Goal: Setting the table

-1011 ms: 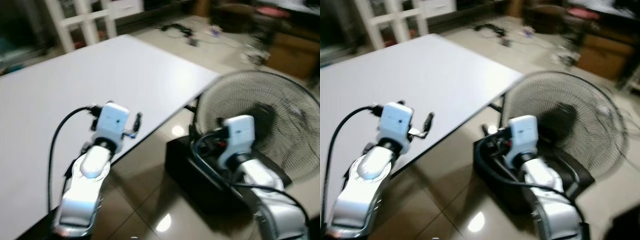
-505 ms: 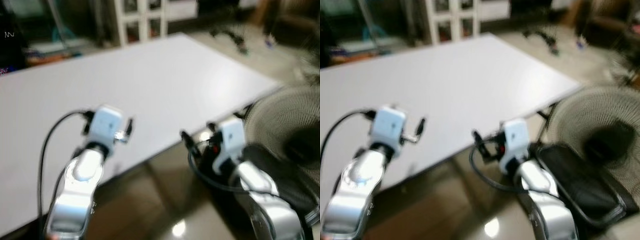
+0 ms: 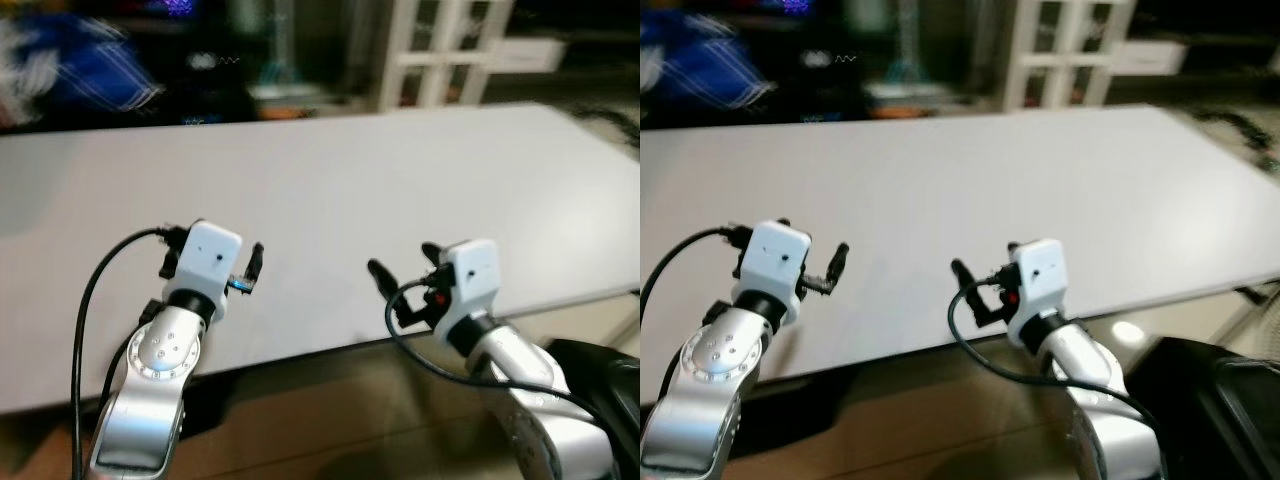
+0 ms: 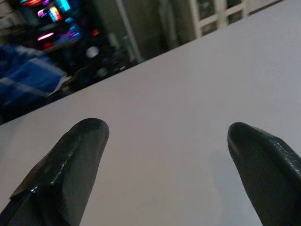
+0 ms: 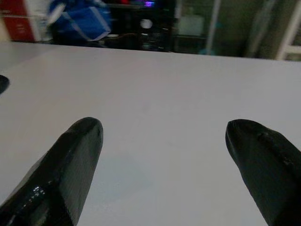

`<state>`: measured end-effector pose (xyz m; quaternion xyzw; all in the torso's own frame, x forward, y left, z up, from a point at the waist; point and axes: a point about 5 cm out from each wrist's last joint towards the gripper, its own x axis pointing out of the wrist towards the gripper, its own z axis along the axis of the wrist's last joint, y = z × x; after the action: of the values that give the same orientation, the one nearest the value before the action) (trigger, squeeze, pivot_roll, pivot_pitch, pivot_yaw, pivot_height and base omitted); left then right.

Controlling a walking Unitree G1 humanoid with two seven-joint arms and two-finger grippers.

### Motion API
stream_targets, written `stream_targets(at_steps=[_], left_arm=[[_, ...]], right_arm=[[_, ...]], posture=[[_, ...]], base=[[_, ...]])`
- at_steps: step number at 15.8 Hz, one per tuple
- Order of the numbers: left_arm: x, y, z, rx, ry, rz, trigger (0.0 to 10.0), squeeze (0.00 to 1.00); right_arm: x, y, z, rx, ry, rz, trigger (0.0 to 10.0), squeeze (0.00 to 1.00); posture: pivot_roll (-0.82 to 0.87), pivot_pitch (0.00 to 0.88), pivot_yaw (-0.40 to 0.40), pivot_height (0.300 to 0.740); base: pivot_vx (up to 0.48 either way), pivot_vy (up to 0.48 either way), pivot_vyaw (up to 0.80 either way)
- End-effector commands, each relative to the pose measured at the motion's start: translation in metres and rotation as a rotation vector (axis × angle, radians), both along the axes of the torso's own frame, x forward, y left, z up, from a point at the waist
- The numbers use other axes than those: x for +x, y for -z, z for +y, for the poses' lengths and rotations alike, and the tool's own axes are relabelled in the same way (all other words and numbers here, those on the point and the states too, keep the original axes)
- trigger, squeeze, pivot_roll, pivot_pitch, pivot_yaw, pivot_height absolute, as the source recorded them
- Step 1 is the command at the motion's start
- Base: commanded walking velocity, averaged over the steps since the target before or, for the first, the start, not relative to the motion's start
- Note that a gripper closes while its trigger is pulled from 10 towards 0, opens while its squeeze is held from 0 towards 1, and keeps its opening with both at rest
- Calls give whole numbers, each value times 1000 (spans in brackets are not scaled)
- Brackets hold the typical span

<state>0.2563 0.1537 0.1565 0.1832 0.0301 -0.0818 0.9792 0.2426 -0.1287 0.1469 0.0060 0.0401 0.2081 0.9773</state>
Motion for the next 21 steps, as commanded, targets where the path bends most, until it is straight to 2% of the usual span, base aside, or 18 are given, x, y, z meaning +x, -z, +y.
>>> stream_targets(at_steps=[1,8,9,13,17,20,21], left_arm=[[-1,-4,-6,2,24,-11,10000,0],[0,-5,-4,11,16,-15,10000,0],[1,-5,0,12,1,-15,10000,0],[7,-7,7,39,-17,-30,10000,0],[11,-13,15,47,-30,-56,10000,0],[18,-21,17,28,-54,-83,10000,0],[20,-27,16,19,-50,-102,10000,0]], right_arm=[[1,2,-8,-12,26,5,10000,0],[0,-1,-12,6,56,-9,10000,0],[3,-3,-15,58,107,-6,10000,0],[7,-2,-16,101,147,29,10000,0],[13,4,-17,16,265,31,10000,0],[17,1,-14,-13,230,9,10000,0],[21,-3,-14,9,252,-1,10000,0]], posture=[[40,0,3,740],[27,0,9,740],[24,0,9,740],[47,0,0,740],[42,0,5,740],[46,0,7,740],[51,0,5,740]], base=[[0,390,800],[0,390,773],[0,390,0],[0,392,0],[0,395,0],[0,405,0],[0,420,0]])
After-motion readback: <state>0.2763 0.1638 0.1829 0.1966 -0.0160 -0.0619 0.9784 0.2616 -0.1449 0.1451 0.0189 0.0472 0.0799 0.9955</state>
